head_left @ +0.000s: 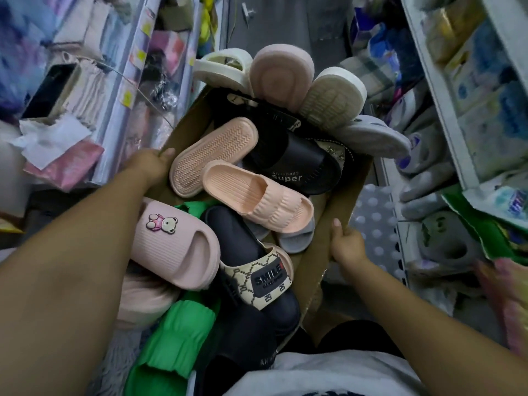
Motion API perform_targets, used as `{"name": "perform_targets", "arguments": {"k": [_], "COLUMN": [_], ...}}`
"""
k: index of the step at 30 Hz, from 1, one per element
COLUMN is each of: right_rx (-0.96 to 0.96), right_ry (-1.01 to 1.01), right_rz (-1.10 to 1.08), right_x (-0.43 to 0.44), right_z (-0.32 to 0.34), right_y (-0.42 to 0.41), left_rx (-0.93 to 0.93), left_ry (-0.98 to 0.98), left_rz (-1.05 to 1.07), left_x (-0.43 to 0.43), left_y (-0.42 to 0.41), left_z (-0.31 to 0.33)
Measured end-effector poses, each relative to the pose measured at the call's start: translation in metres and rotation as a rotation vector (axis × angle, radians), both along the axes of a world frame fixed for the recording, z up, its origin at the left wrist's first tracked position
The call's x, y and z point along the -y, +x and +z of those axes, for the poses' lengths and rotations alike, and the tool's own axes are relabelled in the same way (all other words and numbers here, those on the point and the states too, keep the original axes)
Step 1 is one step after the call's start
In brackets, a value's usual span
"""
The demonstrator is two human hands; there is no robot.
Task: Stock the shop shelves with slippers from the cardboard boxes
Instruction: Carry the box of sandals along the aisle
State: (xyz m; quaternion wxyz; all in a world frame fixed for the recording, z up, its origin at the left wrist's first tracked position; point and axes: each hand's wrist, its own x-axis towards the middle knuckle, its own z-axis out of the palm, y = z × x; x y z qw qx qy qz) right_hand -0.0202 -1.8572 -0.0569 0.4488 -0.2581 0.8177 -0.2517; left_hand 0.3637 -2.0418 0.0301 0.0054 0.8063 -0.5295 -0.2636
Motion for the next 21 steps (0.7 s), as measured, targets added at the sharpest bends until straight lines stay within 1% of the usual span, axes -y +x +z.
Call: {"name": "perform_targets", "arguments": {"k": [4, 9, 11, 14, 17, 21], "right_rx": [0.009, 0.019, 0.019, 0.008, -0.008, -0.018], "right_ry": [0.002, 0.021, 0.030, 0.030, 0.008, 0.044], "right_rz": [-0.040, -0.102, -0.130, -0.171, -0.208, -0.281], "right_x": [0.053, 0.109, 0.139, 0.190, 0.240, 0.292], "right_z": [0.001, -0.020, -0.023, -0.010, -0.003, -0.006], "right_y": [-0.017, -0.030, -0.030, -0.026, -0.018, -0.011], "left_rx": [0.020, 0.016, 0.004, -0.011, -0.002, -0.001], "left_ry": [-0.011, 0.005, -0.013, -0.024, -0.006, 0.012], "left_rz": [-0.003, -0.040, -0.081, -0.123, -0.188, -0.238], "left_x": [0.056, 0.123, 0.162, 0.234, 0.301, 0.372], "left_y": [-0.015, -0.039, -0.046, -0.053, -0.057, -0.063], "left_z": [0.012, 0.000, -0.003, -0.005, -0.006, -0.006]}}
